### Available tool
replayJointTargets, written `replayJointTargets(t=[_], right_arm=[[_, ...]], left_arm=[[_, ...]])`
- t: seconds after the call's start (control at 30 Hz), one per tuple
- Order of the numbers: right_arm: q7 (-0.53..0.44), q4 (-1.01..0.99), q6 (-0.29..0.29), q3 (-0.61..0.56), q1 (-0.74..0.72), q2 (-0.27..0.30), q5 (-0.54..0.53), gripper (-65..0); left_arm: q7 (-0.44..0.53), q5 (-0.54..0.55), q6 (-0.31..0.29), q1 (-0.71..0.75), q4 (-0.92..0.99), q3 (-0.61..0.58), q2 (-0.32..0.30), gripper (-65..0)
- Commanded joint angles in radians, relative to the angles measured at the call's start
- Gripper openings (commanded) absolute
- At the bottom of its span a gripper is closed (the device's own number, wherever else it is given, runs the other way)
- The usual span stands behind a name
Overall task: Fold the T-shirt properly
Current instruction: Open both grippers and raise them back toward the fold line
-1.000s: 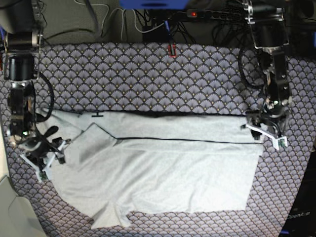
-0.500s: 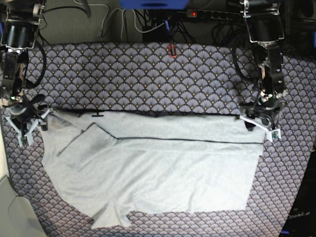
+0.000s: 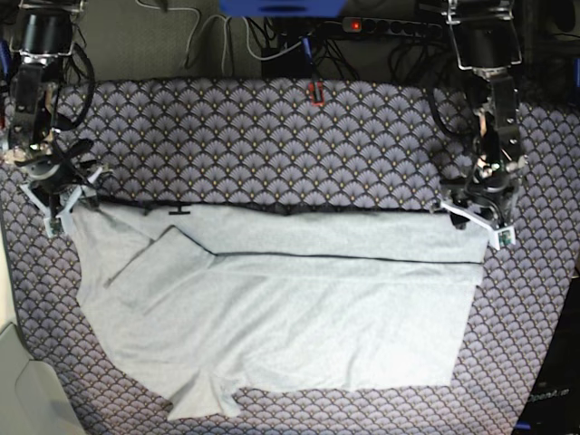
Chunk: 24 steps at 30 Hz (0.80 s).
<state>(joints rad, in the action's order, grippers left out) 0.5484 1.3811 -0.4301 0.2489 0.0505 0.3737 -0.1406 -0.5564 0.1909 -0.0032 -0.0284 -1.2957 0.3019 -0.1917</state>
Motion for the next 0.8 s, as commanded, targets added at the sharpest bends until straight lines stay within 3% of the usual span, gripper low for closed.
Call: replayJointTargets(t=[0.0, 0.17, 0.23, 0.33, 0.43, 0.77], right_arm=[[-0.027, 0.017, 0.003, 0.008, -0.016, 0.011, -0.006, -33.2], [-0.037, -0.033, 0.003, 0.008, -0.025, 0.0, -0.006, -33.6], [-0.038, -0.041, 0.003, 0.008, -0.025, 0.0, -0.006, -36.9], [-0.038, -0.041, 0.003, 0.008, -0.025, 0.0, -0.006, -47.9], [-0.038, -0.041, 0.003, 0.008, -0.025, 0.0, -0.006, -63.8], [-0.031, -0.041, 0.003, 0.008, -0.024, 0.0, -0.006, -65.0]], left_arm=[[0.022, 0.002, 0.001, -0.018, -0.015, 0.003, -0.016, -31.9], [0.022, 0.002, 0.001, -0.021, -0.014, 0.003, -0.016, -31.9], [0.022, -0.001, 0.001, -0.023, -0.014, 0.003, -0.016, -31.9], [0.022, -0.005, 0.001, -0.026, -0.014, 0.003, -0.018, -31.9], [0.022, -0.006, 0.006, -0.028, -0.014, 0.003, -0.018, -31.9], [0.022, -0.006, 0.004, -0.037, -0.014, 0.125, -0.013, -31.9]])
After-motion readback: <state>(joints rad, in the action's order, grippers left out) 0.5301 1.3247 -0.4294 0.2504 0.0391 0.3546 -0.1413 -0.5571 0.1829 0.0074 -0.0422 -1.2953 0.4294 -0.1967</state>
